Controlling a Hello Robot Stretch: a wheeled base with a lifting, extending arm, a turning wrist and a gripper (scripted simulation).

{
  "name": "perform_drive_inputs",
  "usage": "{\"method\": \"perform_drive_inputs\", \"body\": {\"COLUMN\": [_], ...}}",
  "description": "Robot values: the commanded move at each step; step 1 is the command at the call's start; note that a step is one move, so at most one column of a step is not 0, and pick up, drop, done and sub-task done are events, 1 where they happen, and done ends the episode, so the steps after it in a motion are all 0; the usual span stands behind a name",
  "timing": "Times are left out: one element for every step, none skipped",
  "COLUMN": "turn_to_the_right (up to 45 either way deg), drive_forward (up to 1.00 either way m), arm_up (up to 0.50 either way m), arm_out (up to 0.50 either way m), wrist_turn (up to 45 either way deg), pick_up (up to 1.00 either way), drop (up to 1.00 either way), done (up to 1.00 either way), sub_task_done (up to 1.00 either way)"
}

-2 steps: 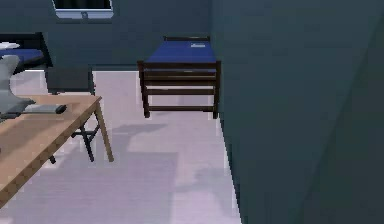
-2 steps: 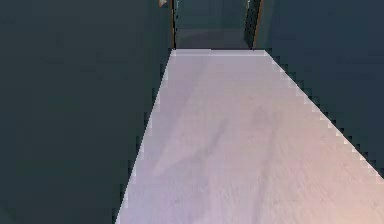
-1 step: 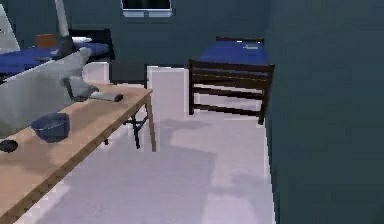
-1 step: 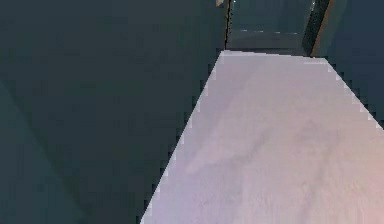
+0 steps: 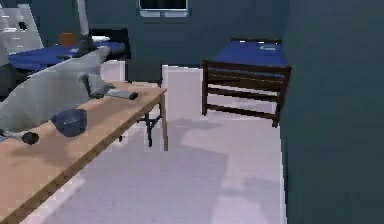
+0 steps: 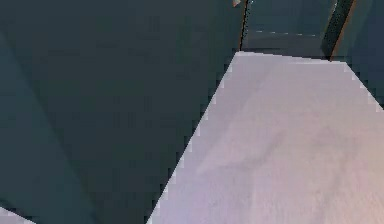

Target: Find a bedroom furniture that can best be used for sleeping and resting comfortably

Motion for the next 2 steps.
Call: {"method": "perform_drive_inputs", "body": {"turn_to_the_right": [0.0,18.0], "drive_forward": [0.45,0.00], "arm_up": [0.00,0.00], "arm_out": [0.00,0.00], "wrist_turn": [0.0,0.0], "pick_up": [0.00,0.00], "drop": [0.00,0.00], "done": [0.00,0.00], "sub_task_done": [0.00,0.00]}}
